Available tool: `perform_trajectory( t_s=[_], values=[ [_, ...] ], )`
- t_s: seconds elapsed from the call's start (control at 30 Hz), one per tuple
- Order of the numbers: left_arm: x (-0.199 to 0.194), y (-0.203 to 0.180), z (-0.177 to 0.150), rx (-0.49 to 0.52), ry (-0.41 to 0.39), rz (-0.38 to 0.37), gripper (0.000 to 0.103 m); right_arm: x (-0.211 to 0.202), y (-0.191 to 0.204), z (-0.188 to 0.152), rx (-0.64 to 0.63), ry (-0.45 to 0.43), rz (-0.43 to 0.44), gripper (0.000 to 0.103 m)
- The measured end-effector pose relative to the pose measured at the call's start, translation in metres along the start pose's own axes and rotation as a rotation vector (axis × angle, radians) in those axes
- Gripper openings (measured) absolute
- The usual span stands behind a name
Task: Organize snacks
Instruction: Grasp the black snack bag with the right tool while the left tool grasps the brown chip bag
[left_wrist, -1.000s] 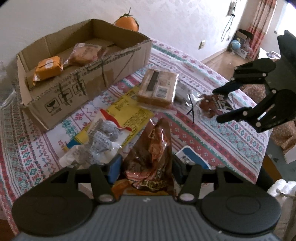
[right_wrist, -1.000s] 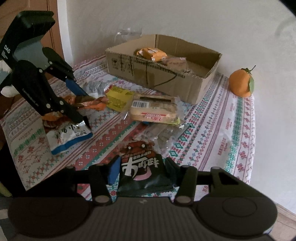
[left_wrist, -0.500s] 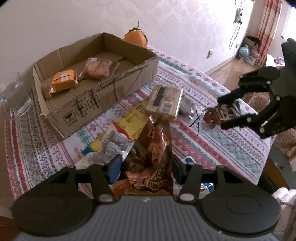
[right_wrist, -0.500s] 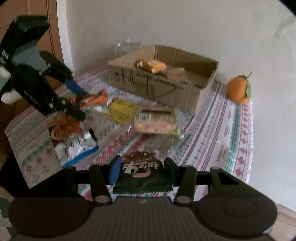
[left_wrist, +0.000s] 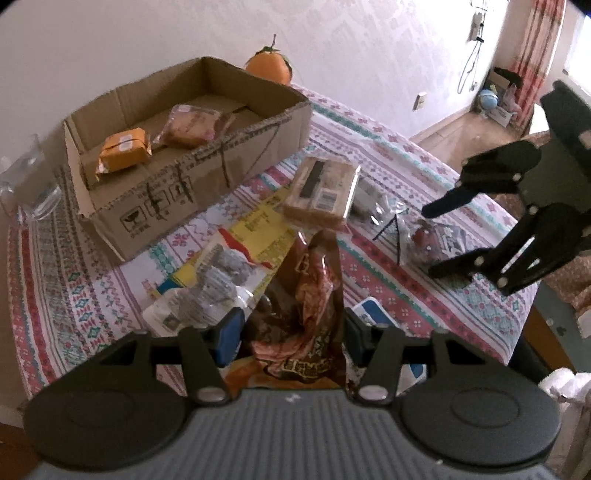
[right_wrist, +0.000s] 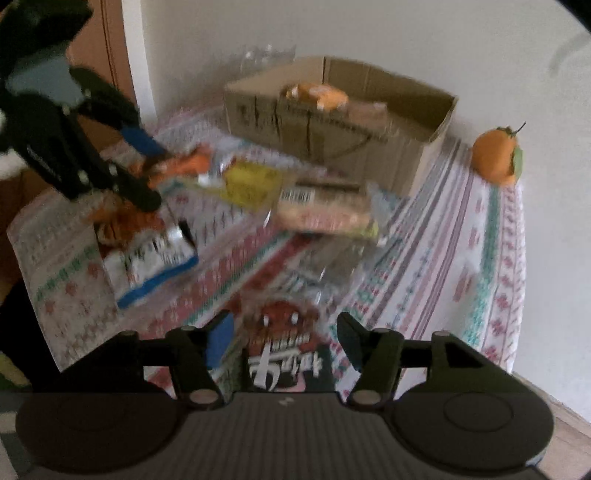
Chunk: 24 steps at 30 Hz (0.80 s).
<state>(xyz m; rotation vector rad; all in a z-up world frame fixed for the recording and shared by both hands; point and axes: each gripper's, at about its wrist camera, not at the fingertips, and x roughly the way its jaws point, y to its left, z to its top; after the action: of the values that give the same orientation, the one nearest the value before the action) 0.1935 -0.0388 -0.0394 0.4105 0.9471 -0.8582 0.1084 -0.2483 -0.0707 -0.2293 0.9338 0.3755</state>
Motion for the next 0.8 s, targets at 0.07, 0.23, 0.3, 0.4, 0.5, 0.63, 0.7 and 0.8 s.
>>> perform_trajectory(
  t_s=[0.07,0.23,0.3,0.4,0.5,0.63,0.7,0.8],
  values=[
    [0.0,-0.001,0.0,0.003,0.004,-0.005,0.056,0.005,0.002,-0.005,-0.007,0.014,-0.001,0.066],
    [-0.001,-0.001,-0.001,0.003,0.009,0.003,0.056,0.001,0.001,-0.006,0.01,0.007,-0.013,0.052],
    [-0.002,-0.001,-0.001,0.001,0.012,0.008,0.056,-0.001,0.001,-0.006,0.011,0.003,-0.012,0.052],
    [-0.006,-0.002,-0.002,-0.003,0.009,0.007,0.056,-0.011,-0.001,-0.003,0.02,-0.022,0.008,0.052],
    [-0.011,-0.004,-0.002,-0.011,0.015,0.026,0.056,-0.024,-0.003,0.007,0.019,-0.063,0.01,0.052],
    [-0.018,-0.008,-0.002,-0.022,0.006,0.044,0.056,-0.034,-0.01,0.033,-0.007,-0.123,-0.007,0.052],
    [-0.023,-0.009,-0.002,-0.031,-0.001,0.052,0.056,-0.033,-0.016,0.052,-0.021,-0.152,-0.021,0.052],
    [-0.029,-0.009,-0.003,-0.049,-0.007,0.064,0.056,-0.027,-0.03,0.086,-0.038,-0.187,-0.032,0.052]
  ],
)
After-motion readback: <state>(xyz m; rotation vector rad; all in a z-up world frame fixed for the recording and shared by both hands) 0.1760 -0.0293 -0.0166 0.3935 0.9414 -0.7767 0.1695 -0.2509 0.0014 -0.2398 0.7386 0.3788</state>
